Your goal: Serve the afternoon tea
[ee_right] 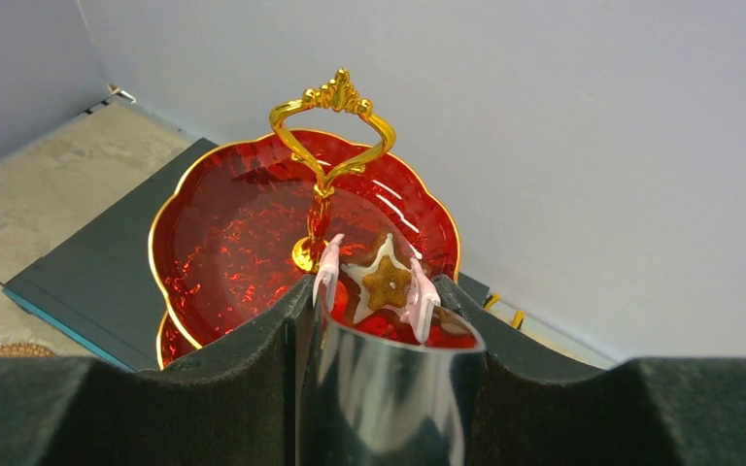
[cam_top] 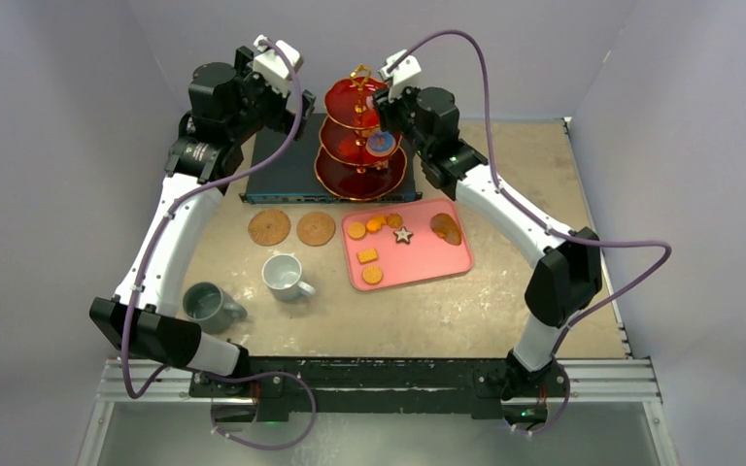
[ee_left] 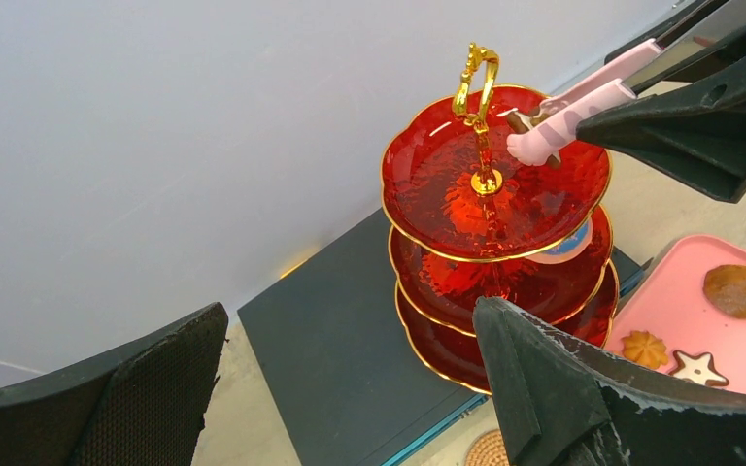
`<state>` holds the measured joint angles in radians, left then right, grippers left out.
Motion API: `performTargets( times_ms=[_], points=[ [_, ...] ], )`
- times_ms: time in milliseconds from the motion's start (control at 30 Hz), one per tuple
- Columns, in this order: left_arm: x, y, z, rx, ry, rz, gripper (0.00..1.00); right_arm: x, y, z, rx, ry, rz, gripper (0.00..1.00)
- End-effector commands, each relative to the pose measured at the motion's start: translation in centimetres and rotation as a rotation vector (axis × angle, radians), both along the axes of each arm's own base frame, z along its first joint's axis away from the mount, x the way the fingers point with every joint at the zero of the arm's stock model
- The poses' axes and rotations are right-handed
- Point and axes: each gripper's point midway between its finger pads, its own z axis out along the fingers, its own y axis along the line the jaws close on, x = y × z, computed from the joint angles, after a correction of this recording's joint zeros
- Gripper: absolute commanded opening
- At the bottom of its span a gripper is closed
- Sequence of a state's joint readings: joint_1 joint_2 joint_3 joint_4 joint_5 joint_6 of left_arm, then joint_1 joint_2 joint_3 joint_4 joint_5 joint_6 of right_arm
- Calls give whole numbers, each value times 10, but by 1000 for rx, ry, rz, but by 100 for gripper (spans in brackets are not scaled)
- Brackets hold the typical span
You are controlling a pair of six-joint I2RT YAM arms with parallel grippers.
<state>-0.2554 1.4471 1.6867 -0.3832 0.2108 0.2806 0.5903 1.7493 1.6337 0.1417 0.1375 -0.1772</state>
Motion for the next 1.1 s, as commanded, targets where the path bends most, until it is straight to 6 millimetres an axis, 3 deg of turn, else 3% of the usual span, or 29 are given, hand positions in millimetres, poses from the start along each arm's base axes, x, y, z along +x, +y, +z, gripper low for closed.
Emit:
performTargets(
  times_ms=[0,267,467,600,700,900,1067],
  points=[
    [-8,6,27,-12,-73,11,99,-4,-1,48,63,-98,15,48],
    [-9,6,28,-13,-75,11,99,-12,-3,57,79,-110,33,55],
    [-10,7,29,-13,-77,11,99,-18,-10,63,87,-118,21,53],
    [-10,6,30,-14,-78,8,99,-31,-20,70,93,-124,11,53],
    [-10,6,29,-16,-75,9,99,-45,-28,65,95,-104,14,52],
    [-8,7,20,-20,-48,21,99,-75,-50,18,89,-6,-11,52],
    [-3,8,15,-35,-23,43,99,-100,-55,-51,95,141,10,51]
  ],
)
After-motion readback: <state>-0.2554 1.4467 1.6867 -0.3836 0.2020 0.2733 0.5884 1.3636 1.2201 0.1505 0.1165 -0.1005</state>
